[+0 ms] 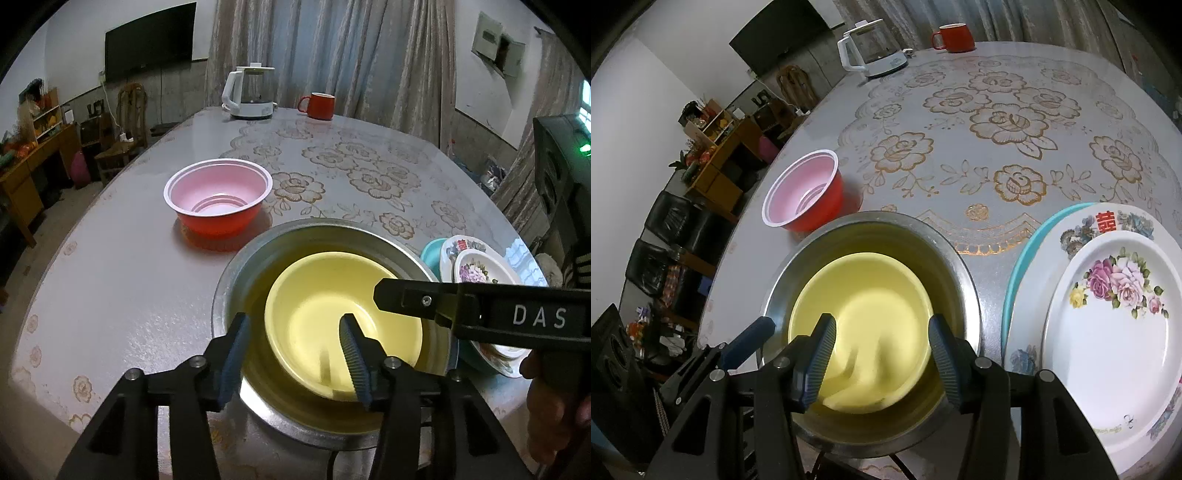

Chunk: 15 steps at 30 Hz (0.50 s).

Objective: Organize plates and bowls
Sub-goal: 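Lower the yellow bowl into the steel bowl and open both grippers, then move the left gripper to the pink-and-red bowl rim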

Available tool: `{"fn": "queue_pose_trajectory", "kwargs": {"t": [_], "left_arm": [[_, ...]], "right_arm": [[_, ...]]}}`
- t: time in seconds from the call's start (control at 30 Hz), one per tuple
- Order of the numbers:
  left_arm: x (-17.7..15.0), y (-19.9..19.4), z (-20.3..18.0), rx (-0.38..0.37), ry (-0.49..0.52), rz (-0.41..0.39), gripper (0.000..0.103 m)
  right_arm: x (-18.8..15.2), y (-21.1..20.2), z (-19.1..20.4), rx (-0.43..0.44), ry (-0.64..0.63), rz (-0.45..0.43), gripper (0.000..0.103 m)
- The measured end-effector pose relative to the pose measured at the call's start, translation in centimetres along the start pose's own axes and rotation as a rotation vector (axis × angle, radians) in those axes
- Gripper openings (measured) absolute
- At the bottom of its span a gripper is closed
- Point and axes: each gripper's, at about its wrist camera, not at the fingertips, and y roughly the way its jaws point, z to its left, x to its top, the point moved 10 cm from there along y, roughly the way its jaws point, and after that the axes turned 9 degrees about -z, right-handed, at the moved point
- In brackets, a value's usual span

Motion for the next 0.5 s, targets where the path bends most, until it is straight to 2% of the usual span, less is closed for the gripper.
{"fn": "queue_pose_trajectory", "kwargs": {"t": [0.23,0.43,0.5], "left_arm": [[0.30,-0.20,0.20,0.006,-0.004,-0.006,0.058],[0.49,-0.40,0.40,0.005,-0.013,-0.010,0.059],[0.65,-0.47,0.52,0.006,-0.019,-0.014,0.062]], "right_arm": [[0.15,-0.29,0.31,0.004,-0.010,-0.008,0.053],[0.36,-0.41,0.67,0.014,-0.016,-0.014,0.053],[0.47,-0.49,0.80,0.018,-0.016,-0.017,0.053]]}}
